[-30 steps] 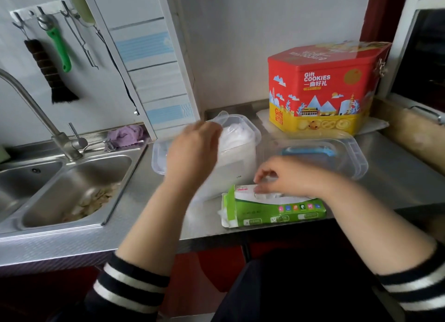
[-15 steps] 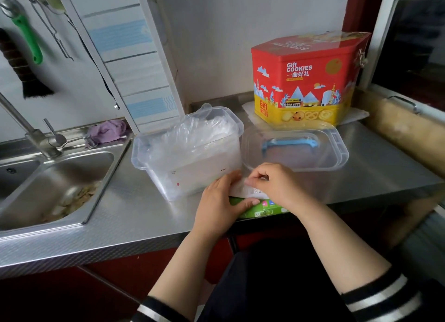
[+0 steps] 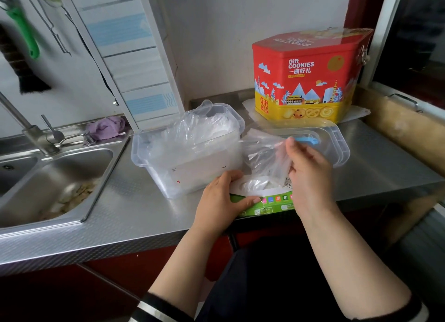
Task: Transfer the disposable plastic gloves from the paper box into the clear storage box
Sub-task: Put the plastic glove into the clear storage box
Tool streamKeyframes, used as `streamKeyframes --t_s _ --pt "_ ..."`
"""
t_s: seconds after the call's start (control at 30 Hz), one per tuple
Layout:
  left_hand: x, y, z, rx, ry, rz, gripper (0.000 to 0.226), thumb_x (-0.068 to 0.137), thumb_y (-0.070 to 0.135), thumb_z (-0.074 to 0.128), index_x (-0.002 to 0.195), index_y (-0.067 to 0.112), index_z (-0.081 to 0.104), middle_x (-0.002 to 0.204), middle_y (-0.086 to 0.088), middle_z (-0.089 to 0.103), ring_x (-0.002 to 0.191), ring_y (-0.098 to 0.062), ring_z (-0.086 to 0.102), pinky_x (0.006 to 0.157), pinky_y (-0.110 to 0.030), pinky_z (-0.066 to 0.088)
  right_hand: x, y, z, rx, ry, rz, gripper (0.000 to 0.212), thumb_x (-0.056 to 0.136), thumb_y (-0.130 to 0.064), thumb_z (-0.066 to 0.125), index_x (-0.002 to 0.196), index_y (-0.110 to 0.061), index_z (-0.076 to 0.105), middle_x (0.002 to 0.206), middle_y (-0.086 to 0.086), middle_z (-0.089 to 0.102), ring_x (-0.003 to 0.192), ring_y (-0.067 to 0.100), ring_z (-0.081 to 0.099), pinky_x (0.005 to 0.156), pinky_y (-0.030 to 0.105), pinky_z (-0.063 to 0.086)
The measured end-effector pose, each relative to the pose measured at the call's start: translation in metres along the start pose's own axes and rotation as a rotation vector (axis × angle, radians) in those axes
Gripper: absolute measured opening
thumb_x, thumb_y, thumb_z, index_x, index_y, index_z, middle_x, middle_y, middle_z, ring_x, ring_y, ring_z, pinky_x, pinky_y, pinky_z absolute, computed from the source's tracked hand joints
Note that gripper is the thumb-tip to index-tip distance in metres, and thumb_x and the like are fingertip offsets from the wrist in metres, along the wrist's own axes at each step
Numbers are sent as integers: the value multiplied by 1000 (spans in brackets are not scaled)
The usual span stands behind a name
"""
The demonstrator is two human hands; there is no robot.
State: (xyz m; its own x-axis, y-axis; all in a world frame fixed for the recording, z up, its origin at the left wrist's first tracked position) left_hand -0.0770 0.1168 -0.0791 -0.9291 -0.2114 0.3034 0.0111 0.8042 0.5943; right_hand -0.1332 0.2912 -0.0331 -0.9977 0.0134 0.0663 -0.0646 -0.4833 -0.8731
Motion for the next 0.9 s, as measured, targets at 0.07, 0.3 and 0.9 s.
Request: streamKeyframes --t_s 0.07,0.3,0.9 --pt "0 -1 0 8 0 -7 68 68 58 76 123 24 56 122 14 60 115 -7 53 97 -22 38 -3 -9 0 64 40 -21 30 69 -42 73 84 -16 72 88 -1 73 97 19 67 98 40 51" --pt "0 9 -9 11 -6 47 49 86 50 65 123 22 50 120 17 56 112 -9 54 95 -30 43 -5 -28 12 239 -42 -36 28 75 -36 66 91 -13 70 93 1 70 105 22 63 106 42 45" --pt "51 68 -134 -905 -270 -74 39 95 41 48 99 8 67 101 -6 75 94 -21 71 75 -25 55 -30 -38 70 -645 -502 -1222 20 92 -16 62 95 0 74 106 7 72 108 23 65 94 40 51"
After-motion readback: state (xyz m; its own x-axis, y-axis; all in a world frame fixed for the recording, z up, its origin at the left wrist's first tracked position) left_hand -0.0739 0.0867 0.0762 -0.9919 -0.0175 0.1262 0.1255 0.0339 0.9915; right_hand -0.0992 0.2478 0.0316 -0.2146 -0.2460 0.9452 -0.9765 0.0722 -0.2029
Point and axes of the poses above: each hand's wrist, its own x-axis towards the middle knuckle, its own z-axis out of the palm, y = z × x, the point moved 5 cm from there along x, towards the middle knuckle
